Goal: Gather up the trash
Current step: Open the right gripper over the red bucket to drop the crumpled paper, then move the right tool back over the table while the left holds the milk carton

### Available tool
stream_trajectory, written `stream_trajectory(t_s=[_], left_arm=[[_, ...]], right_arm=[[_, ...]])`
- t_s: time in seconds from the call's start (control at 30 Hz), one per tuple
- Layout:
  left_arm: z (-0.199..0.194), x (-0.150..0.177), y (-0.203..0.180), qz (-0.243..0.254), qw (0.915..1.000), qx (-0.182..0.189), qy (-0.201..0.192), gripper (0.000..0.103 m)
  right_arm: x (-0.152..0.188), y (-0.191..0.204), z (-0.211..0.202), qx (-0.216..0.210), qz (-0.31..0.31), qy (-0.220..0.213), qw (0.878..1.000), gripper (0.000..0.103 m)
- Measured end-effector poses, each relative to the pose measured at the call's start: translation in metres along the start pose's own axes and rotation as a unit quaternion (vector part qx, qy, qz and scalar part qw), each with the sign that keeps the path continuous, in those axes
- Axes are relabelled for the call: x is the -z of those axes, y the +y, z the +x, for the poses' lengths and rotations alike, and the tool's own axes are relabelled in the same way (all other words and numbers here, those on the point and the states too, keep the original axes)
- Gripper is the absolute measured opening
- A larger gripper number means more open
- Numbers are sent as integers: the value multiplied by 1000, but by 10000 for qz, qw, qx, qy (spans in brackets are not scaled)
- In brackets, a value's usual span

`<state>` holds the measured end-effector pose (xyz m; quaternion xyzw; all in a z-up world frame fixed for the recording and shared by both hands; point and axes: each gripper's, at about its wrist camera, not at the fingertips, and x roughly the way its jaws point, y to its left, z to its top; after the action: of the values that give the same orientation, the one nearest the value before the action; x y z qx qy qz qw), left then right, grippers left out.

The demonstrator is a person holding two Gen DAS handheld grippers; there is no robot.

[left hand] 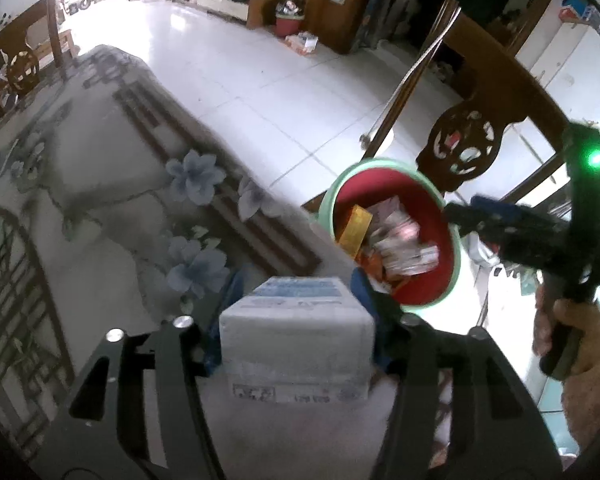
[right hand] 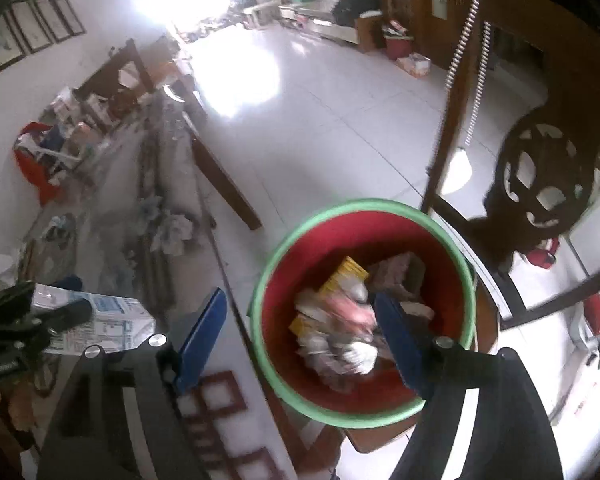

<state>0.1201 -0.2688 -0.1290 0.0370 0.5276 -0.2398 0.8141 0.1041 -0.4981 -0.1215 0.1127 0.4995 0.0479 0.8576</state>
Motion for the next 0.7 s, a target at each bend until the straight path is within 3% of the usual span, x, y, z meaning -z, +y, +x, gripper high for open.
stream_trajectory(t_s=[0.1, 0.17, 0.33, 0.4, 0.53, 0.63, 0.7], left_arm=[[8, 7, 3, 11, 9997, 26, 231, 62], [17, 11, 4, 22, 9992, 15, 411, 70], [29, 17, 9, 28, 9979, 64, 651, 73], [36, 20, 9, 124, 9963, 118, 837, 82], [33, 28, 12, 174, 9960, 157, 864, 82], [31, 40, 12, 159, 9952, 206, 944, 90], [32, 49, 11, 152, 9945, 275, 1003, 90]], right_arm=[[1, 14, 5, -202, -344, 149, 9991, 74], [4, 24, 11, -405, -460, 312, 9976, 73], [9, 39, 22, -571, -447, 507, 9961, 73], [10, 40, 22, -578, -422, 532, 9960, 73], [12, 41, 20, -547, -339, 575, 9963, 73], [13, 44, 16, -538, -296, 550, 9966, 73], [15, 49, 15, -529, -322, 556, 9965, 73]])
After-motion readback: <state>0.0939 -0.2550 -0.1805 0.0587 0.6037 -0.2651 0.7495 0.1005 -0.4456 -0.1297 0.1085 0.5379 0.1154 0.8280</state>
